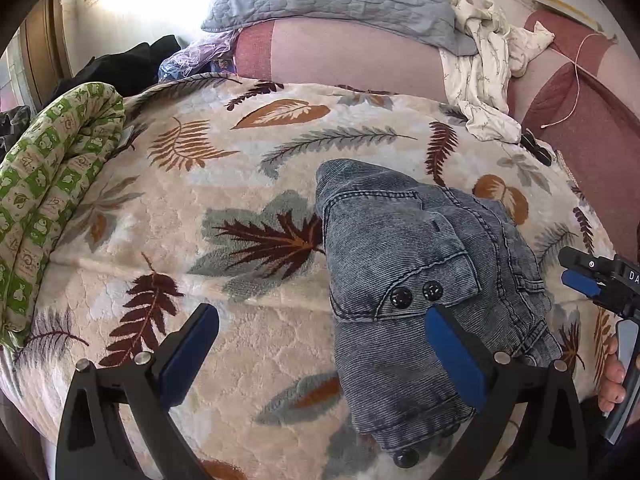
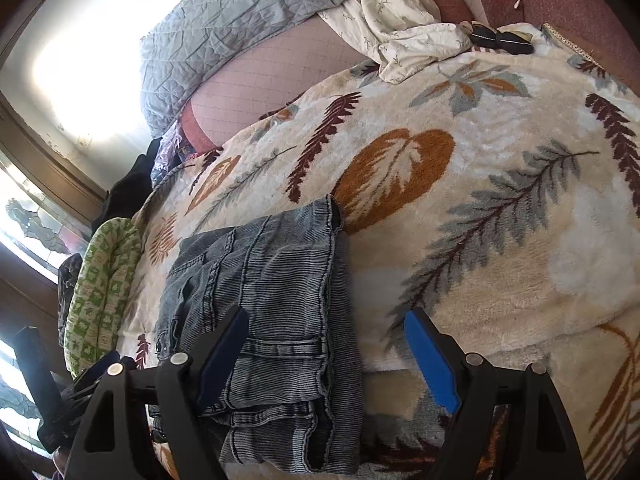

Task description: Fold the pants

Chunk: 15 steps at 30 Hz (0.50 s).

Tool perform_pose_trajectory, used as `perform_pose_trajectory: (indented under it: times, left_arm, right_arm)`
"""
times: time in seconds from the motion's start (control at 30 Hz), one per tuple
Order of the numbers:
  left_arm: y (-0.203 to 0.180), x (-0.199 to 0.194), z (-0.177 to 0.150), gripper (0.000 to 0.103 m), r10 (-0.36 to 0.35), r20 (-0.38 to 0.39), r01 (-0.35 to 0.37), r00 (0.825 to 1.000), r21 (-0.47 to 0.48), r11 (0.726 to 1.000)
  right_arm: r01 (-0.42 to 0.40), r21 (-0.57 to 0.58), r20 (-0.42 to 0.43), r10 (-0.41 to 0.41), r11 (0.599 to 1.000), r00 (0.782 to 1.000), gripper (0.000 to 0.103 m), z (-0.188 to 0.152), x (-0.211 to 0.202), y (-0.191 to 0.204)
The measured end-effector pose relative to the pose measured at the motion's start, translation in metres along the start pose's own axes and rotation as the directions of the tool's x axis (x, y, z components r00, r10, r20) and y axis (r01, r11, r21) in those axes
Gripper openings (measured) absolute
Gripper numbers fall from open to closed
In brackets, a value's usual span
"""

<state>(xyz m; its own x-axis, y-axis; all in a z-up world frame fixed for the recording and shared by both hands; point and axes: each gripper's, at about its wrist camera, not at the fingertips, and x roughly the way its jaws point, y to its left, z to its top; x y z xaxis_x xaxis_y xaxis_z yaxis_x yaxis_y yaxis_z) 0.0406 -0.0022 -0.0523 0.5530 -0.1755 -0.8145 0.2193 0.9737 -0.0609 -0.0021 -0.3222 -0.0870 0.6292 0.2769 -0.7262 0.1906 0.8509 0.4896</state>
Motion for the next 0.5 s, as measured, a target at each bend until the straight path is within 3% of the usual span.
perform_pose_trajectory:
  times: [0.5]
  left_arm:
    - [-0.009, 0.016, 0.006, 0.103, -0.064, -0.063, 0.063, 0.996, -0.012, 0.998]
  right_arm:
    - [-0.053, 0.064, -0.053, 0.056, 0.997, 0.997, 0.083, 0.001, 0.004, -0.016]
